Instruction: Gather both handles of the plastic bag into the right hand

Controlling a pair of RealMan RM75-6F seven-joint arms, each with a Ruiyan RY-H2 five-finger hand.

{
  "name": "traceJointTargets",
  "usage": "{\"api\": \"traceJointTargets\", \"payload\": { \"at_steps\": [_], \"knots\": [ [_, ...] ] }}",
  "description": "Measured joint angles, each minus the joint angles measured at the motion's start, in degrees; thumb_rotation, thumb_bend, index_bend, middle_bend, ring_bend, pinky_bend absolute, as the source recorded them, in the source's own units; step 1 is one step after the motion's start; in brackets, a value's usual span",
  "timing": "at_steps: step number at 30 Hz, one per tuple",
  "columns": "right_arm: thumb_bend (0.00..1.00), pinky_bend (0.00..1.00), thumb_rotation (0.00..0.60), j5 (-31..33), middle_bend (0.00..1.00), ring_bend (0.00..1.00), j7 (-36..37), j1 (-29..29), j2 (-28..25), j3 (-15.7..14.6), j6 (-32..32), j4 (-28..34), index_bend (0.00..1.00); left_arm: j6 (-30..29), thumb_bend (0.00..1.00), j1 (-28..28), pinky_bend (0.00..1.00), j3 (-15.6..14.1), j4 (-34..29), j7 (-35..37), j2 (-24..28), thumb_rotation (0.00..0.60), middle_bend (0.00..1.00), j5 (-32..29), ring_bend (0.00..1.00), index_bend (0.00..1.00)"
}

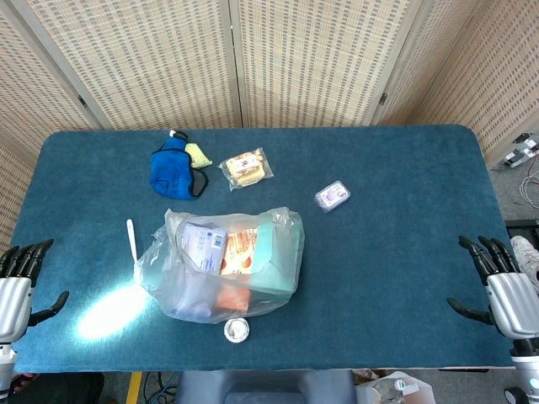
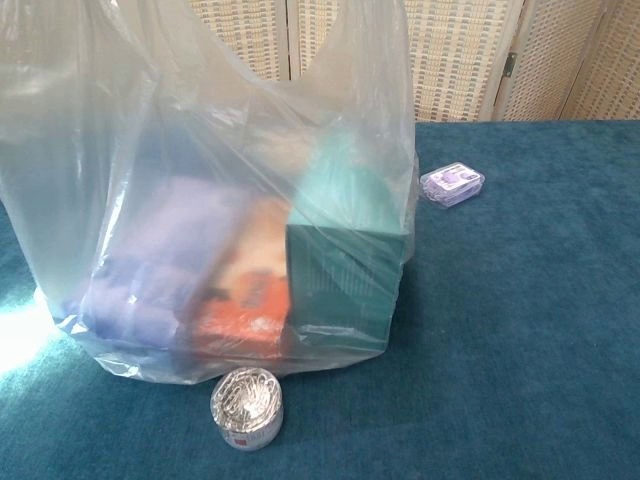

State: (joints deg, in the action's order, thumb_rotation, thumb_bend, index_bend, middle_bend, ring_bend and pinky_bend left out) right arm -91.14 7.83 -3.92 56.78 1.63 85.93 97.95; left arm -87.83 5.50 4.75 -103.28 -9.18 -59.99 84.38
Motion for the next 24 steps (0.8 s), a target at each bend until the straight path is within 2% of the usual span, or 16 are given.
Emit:
{"api": "traceJointTargets", "payload": {
  "at_steps": [24],
  "knots": [
    [0.15,0.08,0.600,-0.77,0.18,0.07,1.13,0.28,0.27,-0.51,0.45,-0.83,0.06,0.37,0.22,0.07,0.06,-0.33,-0.23,0.09,0.05,0.600,0.12,0.55,0.12,0.09]
  ]
}}
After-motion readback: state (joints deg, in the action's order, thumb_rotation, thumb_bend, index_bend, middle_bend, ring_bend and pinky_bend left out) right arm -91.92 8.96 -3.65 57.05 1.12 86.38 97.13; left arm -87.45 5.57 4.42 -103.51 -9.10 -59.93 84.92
